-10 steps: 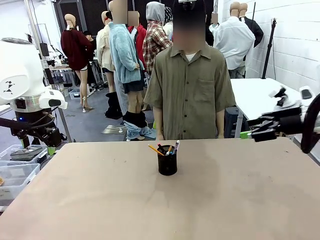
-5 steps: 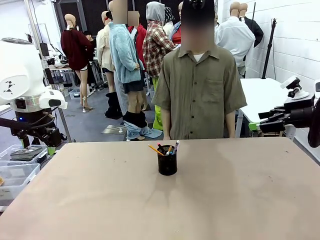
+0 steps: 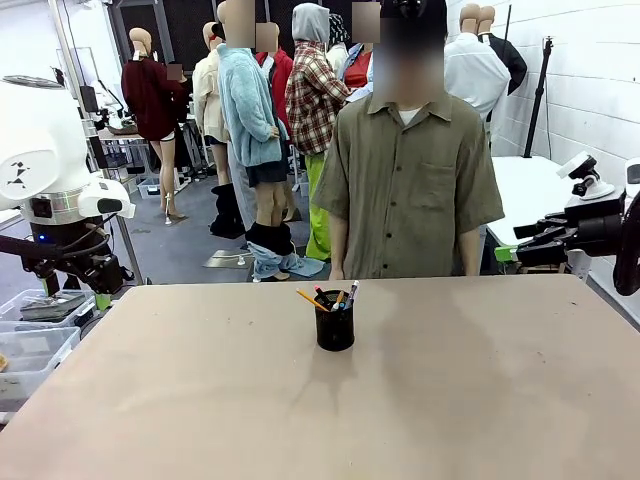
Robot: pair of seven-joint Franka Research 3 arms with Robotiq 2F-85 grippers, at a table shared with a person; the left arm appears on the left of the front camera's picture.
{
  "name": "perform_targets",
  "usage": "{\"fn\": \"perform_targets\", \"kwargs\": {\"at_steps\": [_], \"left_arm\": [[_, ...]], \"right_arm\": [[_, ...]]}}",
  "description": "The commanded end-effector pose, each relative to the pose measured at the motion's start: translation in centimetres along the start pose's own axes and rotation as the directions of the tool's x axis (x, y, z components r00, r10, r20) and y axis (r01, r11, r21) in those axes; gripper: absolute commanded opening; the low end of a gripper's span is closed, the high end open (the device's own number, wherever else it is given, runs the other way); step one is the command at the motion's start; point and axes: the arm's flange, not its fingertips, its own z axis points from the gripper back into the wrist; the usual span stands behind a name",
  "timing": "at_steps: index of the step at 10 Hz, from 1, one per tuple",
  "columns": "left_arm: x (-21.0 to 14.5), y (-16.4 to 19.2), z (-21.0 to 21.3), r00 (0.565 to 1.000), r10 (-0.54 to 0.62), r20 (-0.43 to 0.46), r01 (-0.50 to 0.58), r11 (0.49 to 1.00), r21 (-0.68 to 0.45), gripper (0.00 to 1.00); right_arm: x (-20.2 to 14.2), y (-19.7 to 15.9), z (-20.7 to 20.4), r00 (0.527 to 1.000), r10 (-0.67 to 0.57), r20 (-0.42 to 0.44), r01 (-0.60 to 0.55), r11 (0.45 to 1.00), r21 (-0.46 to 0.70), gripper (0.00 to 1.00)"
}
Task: Place the pens into the pen holder.
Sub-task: Pick up a writing instrument from the table and place it into the Pen holder.
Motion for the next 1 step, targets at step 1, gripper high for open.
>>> {"fn": "perform_targets", "kwargs": {"at_steps": [1], "left_arm": [[-0.08, -0.05, 0.08, 1.000, 0.008, -0.005, -0.008, 1.000, 0.021, 0.96]], "right_arm": [[-0.28, -0.02, -0.16, 1.000, 0.011, -0.006, -0.011, 1.000, 0.012, 0.97]]}}
